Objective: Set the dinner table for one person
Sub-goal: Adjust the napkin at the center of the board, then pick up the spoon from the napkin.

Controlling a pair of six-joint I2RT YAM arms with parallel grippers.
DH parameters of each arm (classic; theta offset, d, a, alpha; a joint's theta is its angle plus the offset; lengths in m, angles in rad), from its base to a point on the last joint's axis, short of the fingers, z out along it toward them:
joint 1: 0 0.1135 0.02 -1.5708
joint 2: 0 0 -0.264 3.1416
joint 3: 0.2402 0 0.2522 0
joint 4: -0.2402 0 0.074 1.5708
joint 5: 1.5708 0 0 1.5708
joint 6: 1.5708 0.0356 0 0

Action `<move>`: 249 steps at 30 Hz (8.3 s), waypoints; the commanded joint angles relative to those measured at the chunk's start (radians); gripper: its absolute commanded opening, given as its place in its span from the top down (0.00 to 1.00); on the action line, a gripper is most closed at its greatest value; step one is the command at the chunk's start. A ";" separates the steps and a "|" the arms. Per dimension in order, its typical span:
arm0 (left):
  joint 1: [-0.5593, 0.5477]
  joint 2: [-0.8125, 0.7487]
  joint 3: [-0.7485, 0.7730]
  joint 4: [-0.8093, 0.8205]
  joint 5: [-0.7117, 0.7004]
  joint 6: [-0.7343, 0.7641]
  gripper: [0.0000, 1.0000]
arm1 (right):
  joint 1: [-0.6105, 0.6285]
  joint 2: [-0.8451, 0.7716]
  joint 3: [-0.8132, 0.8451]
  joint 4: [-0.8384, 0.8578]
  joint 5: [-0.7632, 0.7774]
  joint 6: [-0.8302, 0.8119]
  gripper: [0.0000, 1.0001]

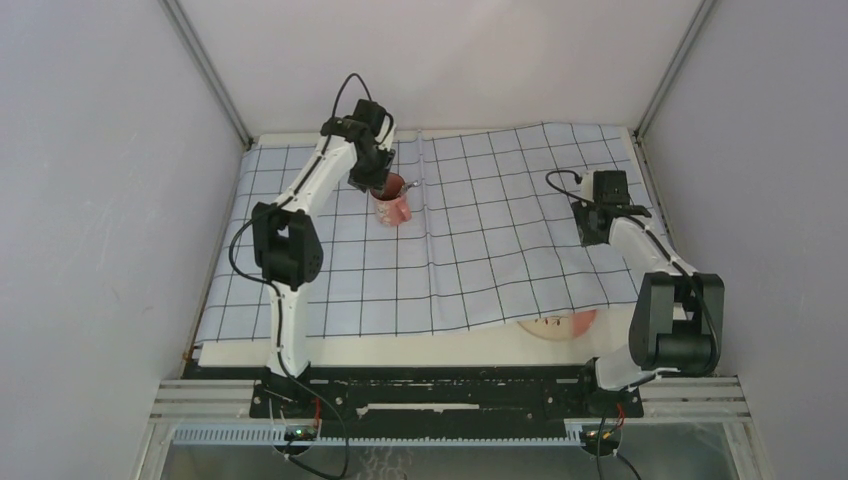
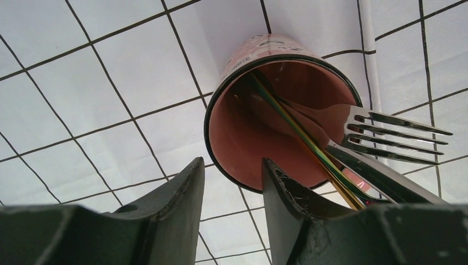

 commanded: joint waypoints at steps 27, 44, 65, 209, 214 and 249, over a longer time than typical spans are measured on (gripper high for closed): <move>0.253 -0.549 -0.443 0.092 0.142 0.019 0.53 | -0.195 0.291 0.116 -0.065 -0.070 -0.019 1.00; 0.261 -0.580 -0.501 0.085 0.157 0.030 0.53 | -0.237 0.230 -0.069 -0.171 -0.023 -0.186 1.00; 0.262 -0.626 -0.584 0.087 0.193 0.051 0.53 | -0.332 0.117 -0.151 -0.153 0.001 -0.249 1.00; -0.284 -0.555 -1.260 1.762 -0.072 0.289 0.10 | 0.248 -0.243 0.037 -0.107 0.293 -0.003 0.72; -0.284 -0.550 -1.233 1.752 -0.084 0.272 0.13 | 0.244 -0.248 0.036 -0.105 0.297 -0.004 0.73; -0.282 -0.574 -1.193 1.677 -0.102 0.274 1.00 | 0.246 -0.233 0.026 -0.102 0.277 0.009 0.79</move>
